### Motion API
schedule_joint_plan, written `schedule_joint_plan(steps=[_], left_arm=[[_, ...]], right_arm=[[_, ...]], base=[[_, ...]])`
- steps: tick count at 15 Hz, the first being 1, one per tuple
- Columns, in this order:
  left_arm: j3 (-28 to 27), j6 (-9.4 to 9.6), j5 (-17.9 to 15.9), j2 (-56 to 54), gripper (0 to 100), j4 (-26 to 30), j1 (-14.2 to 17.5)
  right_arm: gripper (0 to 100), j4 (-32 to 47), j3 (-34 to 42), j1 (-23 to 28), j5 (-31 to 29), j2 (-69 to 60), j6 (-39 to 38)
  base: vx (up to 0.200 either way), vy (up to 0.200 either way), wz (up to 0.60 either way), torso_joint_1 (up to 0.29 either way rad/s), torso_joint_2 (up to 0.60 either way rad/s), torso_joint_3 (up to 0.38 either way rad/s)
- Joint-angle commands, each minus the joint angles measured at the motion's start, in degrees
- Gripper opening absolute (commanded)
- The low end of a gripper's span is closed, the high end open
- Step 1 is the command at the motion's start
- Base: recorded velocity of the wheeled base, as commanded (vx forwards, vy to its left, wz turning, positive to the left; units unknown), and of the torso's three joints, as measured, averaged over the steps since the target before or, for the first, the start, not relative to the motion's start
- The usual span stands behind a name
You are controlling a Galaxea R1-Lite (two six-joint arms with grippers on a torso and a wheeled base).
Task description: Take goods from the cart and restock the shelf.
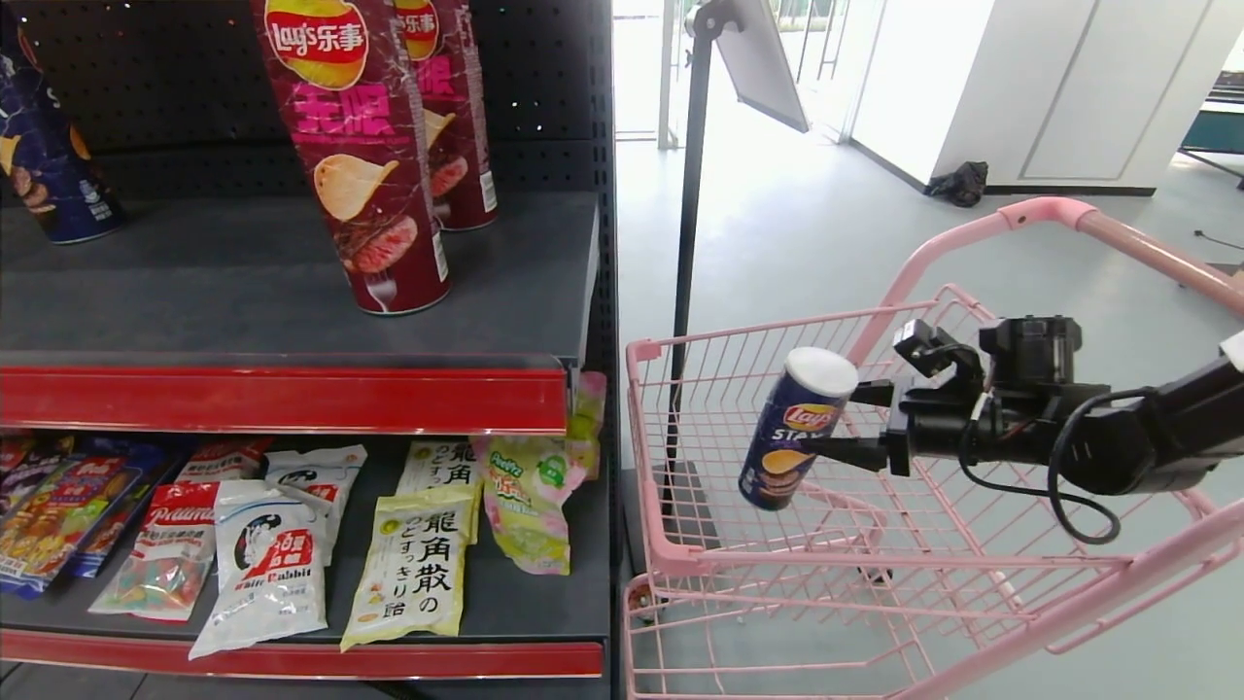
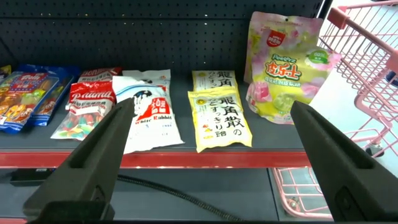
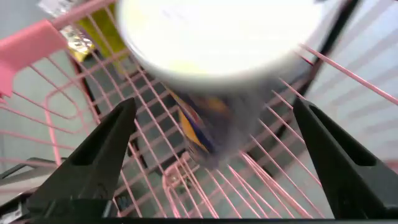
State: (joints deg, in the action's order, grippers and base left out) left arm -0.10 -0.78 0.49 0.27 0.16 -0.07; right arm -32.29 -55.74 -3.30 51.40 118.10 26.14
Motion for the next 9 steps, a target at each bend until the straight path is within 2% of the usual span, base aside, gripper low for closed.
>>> schedule_joint_plan(steps=[1,4,5,9], left_arm=[[0.0,-0.01,0.0,0.1,100,0.0,0.0],[0.0,-0.01,0.0,0.1,100,0.0,0.0],[0.0,-0.01,0.0,0.1,100,0.0,0.0],[0.0,-0.01,0.0,0.1,100,0.0,0.0]], right_arm=[[100,-0.1,-3.9,-4.2,0.0,3.7,-1.2],[100,-0.1,-6.3,-7.2,0.2,5.6,-5.0],[0,-0.3,-7.2,-7.8,0.5,6.1,-5.2],[0,-0.1,-8.1,-8.4,1.6,5.2,-5.5]], base=[[0.000,0.000,0.00,0.000,0.00,0.000],[0.000,0.000,0.00,0.000,0.00,0.000],[0.000,0.000,0.00,0.000,0.00,0.000],[0.000,0.000,0.00,0.000,0.00,0.000]])
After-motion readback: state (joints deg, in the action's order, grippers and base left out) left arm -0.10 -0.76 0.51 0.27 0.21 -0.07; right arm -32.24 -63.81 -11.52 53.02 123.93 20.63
